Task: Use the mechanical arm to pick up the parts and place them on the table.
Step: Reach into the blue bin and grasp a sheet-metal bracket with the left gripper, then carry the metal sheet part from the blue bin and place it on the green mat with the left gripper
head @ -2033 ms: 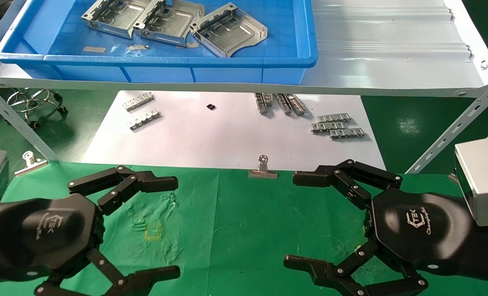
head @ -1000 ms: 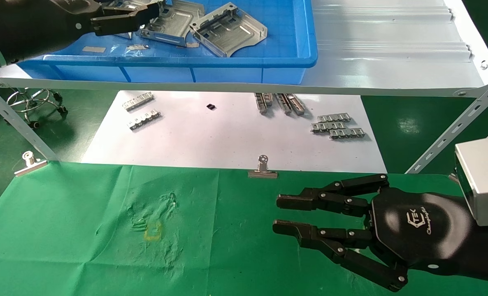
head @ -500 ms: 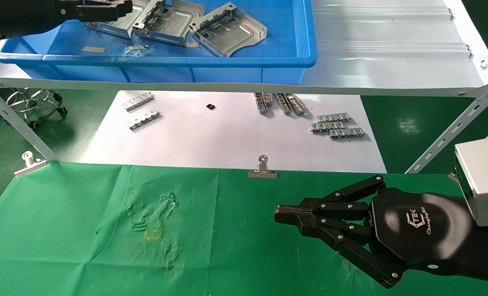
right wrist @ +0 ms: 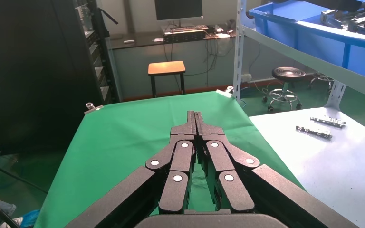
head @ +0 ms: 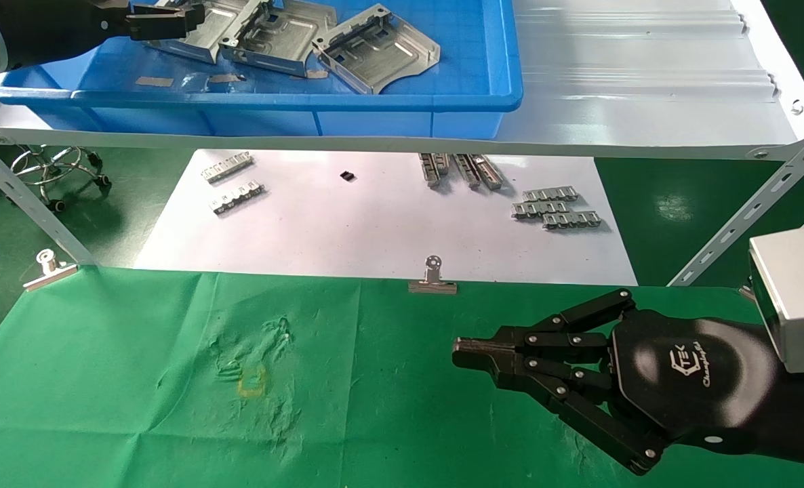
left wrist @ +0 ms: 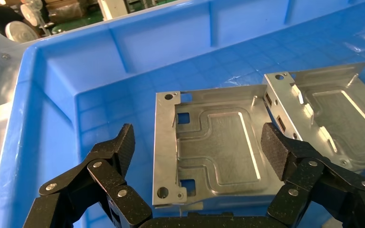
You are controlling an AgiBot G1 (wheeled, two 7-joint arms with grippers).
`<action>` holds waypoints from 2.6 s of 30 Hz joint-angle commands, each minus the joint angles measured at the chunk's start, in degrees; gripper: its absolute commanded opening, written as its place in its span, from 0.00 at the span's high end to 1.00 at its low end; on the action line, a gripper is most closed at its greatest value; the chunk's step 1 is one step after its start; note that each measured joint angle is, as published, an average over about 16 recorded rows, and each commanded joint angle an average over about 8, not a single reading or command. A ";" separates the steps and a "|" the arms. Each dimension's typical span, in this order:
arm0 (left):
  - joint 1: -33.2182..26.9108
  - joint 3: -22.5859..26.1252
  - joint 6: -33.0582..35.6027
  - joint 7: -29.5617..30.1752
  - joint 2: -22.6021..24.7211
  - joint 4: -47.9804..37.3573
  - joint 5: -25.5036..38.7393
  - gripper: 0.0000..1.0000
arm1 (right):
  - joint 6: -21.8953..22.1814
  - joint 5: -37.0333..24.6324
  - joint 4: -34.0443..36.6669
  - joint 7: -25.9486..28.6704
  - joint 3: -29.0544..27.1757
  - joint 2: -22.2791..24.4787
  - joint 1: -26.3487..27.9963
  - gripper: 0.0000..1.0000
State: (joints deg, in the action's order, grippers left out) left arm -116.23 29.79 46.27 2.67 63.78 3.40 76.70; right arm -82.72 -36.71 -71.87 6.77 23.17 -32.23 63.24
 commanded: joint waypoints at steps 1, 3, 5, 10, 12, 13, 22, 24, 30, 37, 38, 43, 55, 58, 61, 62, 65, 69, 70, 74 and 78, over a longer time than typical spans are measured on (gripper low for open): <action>-0.15 -0.06 -0.65 -0.82 0.38 -0.57 -0.05 1.00 | 0.00 0.00 0.00 0.00 0.00 0.00 0.00 1.00; -0.27 0.06 -1.36 -1.13 0.72 -1.15 0.14 1.00 | 0.00 0.00 0.00 0.00 0.00 0.00 0.00 1.00; -0.33 0.18 -2.11 -1.37 1.02 -1.66 0.32 1.00 | 0.00 0.00 0.00 0.00 0.00 0.00 0.00 1.00; -0.19 0.33 -3.90 -2.01 1.60 -2.46 0.57 1.00 | 0.00 0.00 0.00 0.00 0.00 0.00 0.00 1.00; -0.06 0.33 -4.42 -2.28 1.74 -2.62 0.58 1.00 | 0.00 0.00 0.00 0.00 0.00 0.00 0.00 1.00; 0.00 0.32 -4.63 -2.40 1.79 -2.68 0.56 1.00 | 0.00 0.00 0.00 0.00 0.00 0.00 0.00 1.00; 0.24 0.20 -5.59 -3.07 1.96 -3.02 0.41 1.00 | 0.00 0.00 0.00 0.00 0.00 0.00 0.00 1.00; 0.28 0.20 -5.68 -3.21 1.95 -3.06 0.41 1.00 | 0.00 0.00 0.00 0.00 0.00 0.00 0.00 1.00; 0.39 0.14 -5.91 -3.70 1.87 -3.03 0.34 1.00 | 0.00 0.00 0.00 0.00 0.01 0.00 0.00 1.00; 0.59 -0.11 -6.18 -4.51 1.67 -2.85 0.00 1.00 | 0.00 0.00 0.00 0.00 0.01 0.00 0.00 1.00; 0.62 -0.15 -6.25 -4.65 1.63 -2.82 -0.06 1.00 | 0.00 0.00 0.00 0.00 0.01 0.00 0.00 1.00; 0.57 -0.53 -6.63 -5.54 1.45 -2.44 -0.59 1.00 | 0.00 0.01 0.00 0.00 0.01 0.00 0.00 1.00; -0.15 -3.04 -4.93 -8.06 0.20 -1.01 -4.19 1.00 | 0.00 0.01 0.00 0.00 0.01 0.00 0.00 1.00; 0.14 -3.66 -2.87 -9.32 -0.40 -0.33 -5.11 1.00 | 0.00 0.01 0.00 -0.01 0.01 0.00 0.00 1.00; 0.56 -4.28 1.91 -10.57 -1.73 0.66 -6.12 1.00 | 0.00 0.01 0.00 -0.01 0.01 0.00 0.00 1.00; 0.71 -4.47 4.19 -10.98 -2.34 1.08 -6.48 1.00 | 0.00 0.01 0.00 -0.01 0.01 0.00 0.00 1.00; 1.29 -5.08 12.68 -12.17 -4.44 2.35 -7.68 1.00 | 0.00 0.01 0.00 -0.01 0.01 0.00 0.00 1.00; 1.94 -5.79 23.24 -13.62 -6.80 3.15 -9.20 1.00 | 0.00 0.01 0.00 -0.01 0.01 0.00 0.00 1.00; 2.07 -5.94 25.38 -14.02 -7.24 3.18 -9.52 1.00 | 0.00 0.01 0.00 -0.01 0.01 0.00 0.00 1.00; 2.50 -6.33 31.98 -16.08 -8.55 3.01 -10.37 1.00 | 0.00 0.01 0.00 -0.01 0.01 0.00 0.00 1.00; 3.05 -6.20 38.39 -19.03 -9.85 3.29 -10.46 1.00 | 0.00 0.01 0.00 -0.01 0.01 0.00 0.00 1.00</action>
State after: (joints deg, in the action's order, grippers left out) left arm -113.10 23.80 83.84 -16.58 53.83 7.03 66.50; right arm -82.72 -36.70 -71.87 6.77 23.18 -32.22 63.24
